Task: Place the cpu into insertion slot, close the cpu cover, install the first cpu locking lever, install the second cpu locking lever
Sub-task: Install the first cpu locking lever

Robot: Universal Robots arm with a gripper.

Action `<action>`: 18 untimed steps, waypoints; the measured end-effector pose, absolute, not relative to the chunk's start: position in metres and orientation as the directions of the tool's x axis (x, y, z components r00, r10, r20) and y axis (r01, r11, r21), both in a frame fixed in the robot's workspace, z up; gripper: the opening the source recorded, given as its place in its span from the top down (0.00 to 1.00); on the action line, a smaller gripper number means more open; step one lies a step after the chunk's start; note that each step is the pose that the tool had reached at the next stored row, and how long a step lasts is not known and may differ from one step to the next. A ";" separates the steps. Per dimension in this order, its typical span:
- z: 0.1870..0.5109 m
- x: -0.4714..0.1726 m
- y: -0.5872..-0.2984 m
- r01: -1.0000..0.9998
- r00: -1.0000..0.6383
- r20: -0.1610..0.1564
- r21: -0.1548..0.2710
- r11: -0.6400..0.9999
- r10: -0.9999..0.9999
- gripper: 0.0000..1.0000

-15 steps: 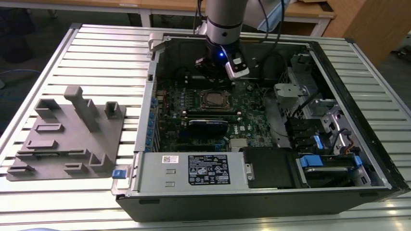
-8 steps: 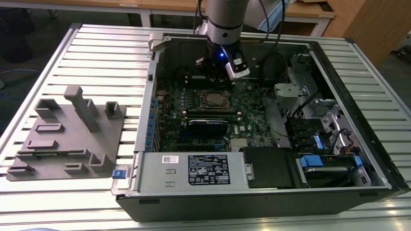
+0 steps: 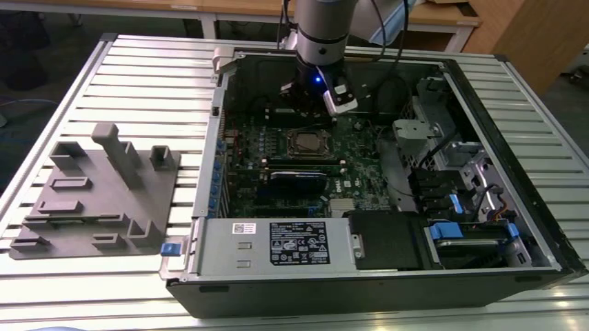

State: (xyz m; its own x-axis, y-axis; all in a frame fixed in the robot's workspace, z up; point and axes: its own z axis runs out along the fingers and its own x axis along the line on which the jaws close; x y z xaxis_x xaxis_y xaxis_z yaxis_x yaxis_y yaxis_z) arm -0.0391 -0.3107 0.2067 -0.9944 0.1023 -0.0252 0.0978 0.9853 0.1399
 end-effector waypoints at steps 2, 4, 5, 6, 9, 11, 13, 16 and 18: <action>0.206 -0.039 -0.311 0.098 -0.994 -0.026 0.140 0.985 0.102 0.89; 0.205 -0.039 -0.312 0.097 -0.994 -0.028 0.141 0.985 0.102 0.89; 0.204 -0.039 -0.312 0.097 -0.994 -0.029 0.141 0.985 0.102 0.89; 0.204 -0.039 -0.313 0.097 -0.994 -0.030 0.141 0.985 0.102 0.89; 0.204 -0.039 -0.313 0.097 -0.994 -0.030 0.141 0.985 0.102 0.89; 0.204 -0.039 -0.313 0.097 -0.994 -0.029 0.141 0.985 0.102 0.89; 0.204 -0.039 -0.313 0.097 -0.994 -0.030 0.141 0.985 0.102 0.89; 0.204 -0.038 -0.313 0.097 -0.994 -0.030 0.141 0.985 0.102 0.89; 0.204 -0.038 -0.313 0.097 -0.994 -0.030 0.141 0.985 0.102 0.89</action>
State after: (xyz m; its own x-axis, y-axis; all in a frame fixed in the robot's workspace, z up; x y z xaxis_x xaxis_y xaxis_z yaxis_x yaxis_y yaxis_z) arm -0.0377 -0.3129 0.2037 -0.9943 0.1024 -0.0295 0.0973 0.9852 0.1414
